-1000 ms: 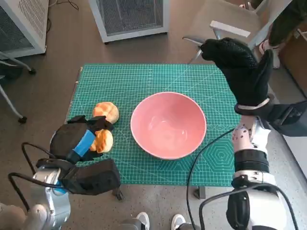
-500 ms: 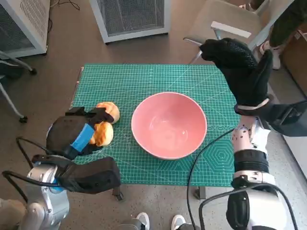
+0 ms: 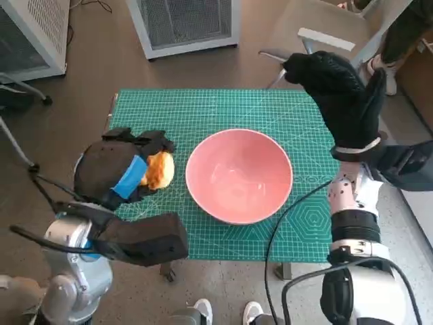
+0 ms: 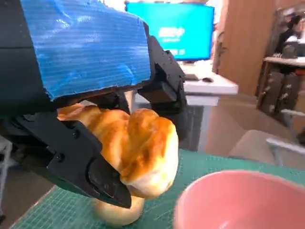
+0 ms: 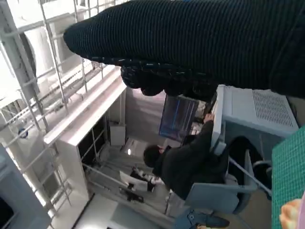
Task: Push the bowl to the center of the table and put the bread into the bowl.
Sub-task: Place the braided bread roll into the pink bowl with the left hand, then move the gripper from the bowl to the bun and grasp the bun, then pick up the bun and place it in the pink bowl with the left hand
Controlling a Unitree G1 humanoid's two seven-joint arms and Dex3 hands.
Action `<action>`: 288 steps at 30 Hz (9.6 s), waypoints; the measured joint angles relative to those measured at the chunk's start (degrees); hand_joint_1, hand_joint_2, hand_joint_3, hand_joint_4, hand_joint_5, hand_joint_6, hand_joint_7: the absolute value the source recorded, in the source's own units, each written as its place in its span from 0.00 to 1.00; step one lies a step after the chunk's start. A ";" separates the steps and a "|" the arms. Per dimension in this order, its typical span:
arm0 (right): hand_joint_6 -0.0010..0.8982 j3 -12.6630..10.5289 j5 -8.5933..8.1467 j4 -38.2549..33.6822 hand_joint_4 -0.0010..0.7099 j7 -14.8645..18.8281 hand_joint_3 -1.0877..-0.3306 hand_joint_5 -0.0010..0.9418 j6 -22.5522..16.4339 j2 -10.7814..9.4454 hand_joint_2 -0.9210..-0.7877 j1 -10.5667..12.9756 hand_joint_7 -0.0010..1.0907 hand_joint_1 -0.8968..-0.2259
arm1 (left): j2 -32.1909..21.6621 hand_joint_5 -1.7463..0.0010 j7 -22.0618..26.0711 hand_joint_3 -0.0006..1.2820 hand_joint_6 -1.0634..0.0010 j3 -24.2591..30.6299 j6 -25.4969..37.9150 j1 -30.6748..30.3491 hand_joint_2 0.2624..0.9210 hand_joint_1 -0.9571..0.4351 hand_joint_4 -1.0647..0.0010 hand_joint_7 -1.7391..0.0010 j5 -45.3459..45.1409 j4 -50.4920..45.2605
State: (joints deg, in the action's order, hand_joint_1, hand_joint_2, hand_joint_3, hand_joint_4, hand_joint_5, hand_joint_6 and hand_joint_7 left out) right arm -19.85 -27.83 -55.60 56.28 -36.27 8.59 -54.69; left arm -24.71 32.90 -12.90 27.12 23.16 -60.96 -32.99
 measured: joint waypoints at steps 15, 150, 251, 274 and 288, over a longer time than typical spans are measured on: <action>0.10 0.38 0.01 1.73 0.28 -0.68 0.70 0.01 0.19 -0.54 0.00 1.06 0.40 0.44 | 5.68 0.40 -6.82 0.01 0.39 -5.66 -9.42 10.53 0.99 0.69 0.25 0.34 0.68 13.95; 0.20 1.66 -0.17 5.06 0.29 -3.47 0.71 0.00 1.43 0.28 0.00 3.75 0.28 0.40 | -10.74 1.00 12.20 0.00 0.79 8.25 5.18 4.82 0.69 0.52 0.97 1.00 13.81 10.09; 0.32 -0.42 -1.21 2.89 0.33 -1.63 0.79 0.00 1.41 2.28 0.00 2.71 0.16 0.40 | 3.20 0.28 -19.11 0.13 0.40 -13.86 -7.36 31.98 0.91 0.75 0.32 0.52 18.61 91.28; 0.33 -0.28 -1.17 2.90 0.33 -1.54 0.74 0.00 0.51 2.28 0.00 3.30 0.13 0.42 | 2.74 0.37 -22.63 0.07 0.40 -15.41 -9.28 31.98 0.95 0.69 0.27 0.34 18.79 92.50; 0.31 -0.26 -1.24 3.25 0.32 -1.43 0.75 0.00 0.48 2.32 0.00 3.54 0.11 0.41 | -1.27 0.27 -18.51 0.08 0.34 -13.82 -5.58 27.19 0.95 0.69 0.34 0.45 18.78 76.05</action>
State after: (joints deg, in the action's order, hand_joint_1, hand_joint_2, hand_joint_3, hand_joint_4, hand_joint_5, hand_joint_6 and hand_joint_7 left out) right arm -20.10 -29.07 -52.35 54.85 -35.79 10.91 -51.15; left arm -25.98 14.39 -26.71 21.54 50.34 -42.18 43.06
